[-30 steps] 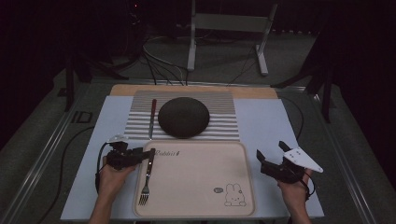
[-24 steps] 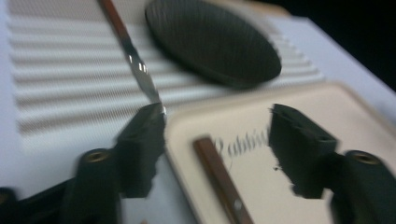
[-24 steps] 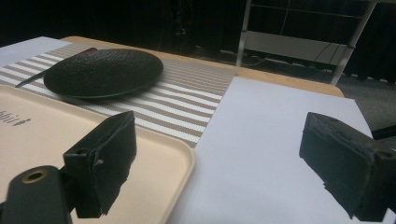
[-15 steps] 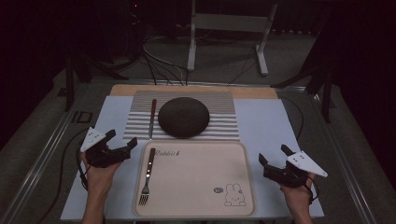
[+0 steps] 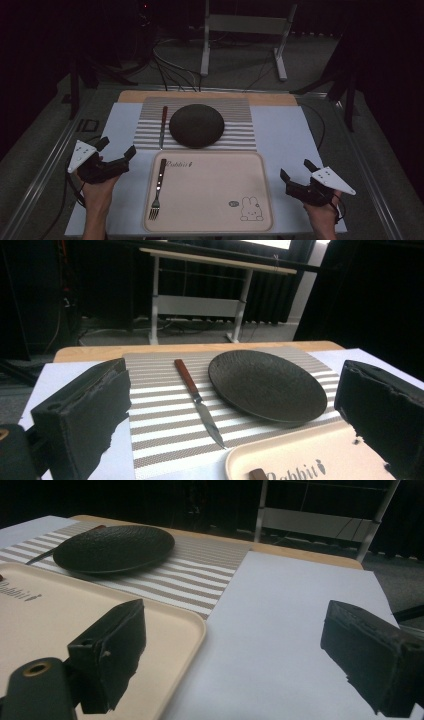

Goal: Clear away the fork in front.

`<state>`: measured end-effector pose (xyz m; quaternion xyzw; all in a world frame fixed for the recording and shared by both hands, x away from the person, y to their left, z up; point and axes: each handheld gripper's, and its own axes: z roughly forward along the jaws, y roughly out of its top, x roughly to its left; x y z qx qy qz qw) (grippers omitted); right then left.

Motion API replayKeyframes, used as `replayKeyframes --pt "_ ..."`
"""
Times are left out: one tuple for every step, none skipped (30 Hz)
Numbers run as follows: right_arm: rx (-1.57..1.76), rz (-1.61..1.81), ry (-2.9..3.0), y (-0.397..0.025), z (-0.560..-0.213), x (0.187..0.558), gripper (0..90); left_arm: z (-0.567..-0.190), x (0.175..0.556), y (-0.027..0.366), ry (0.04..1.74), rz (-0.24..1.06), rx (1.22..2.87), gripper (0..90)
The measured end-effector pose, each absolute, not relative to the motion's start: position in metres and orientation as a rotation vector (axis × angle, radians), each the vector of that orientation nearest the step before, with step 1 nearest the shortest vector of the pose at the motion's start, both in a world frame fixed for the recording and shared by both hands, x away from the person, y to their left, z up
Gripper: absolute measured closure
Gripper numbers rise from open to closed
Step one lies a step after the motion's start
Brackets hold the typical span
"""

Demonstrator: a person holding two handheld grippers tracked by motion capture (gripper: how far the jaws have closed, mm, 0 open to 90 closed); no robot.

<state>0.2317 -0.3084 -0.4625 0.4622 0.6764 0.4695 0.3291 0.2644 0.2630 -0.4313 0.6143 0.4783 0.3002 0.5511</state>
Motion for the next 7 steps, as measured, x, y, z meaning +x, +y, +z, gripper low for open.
replayKeyframes --pt "1.209 1.23 1.77 -0.3088 -0.4625 0.2308 10.7 -0.4312 0.2639 0.2643 1.13 0.704 1.448 1.3" --pt "1.208 1.228 1.773 -0.3092 -0.4628 0.2295 10.8 -0.4313 0.2636 0.2646 1.134 0.707 1.445 1.0" --pt "1.209 1.228 1.774 -0.3095 -0.4632 0.2292 10.8 -0.4315 0.2633 0.2652 1.132 0.701 1.44 0.8" --pt "1.209 1.228 1.775 -0.3097 -0.4637 0.2292 10.7 -0.4317 0.2633 0.266 1.13 0.695 1.437 0.5" --pt "1.211 1.227 1.777 -0.3098 -0.4642 0.2294 10.7 -0.4317 0.2633 0.2664 1.137 0.698 1.434 0.4" --pt "1.212 1.224 1.779 -0.3098 -0.4648 0.2297 10.8 -0.4318 0.2633 0.2668 1.138 0.701 1.429 0.3" --pt "1.212 1.224 1.779 -0.3098 -0.4648 0.2297 10.8 -0.4318 0.2633 0.2668 1.138 0.701 1.429 0.3"
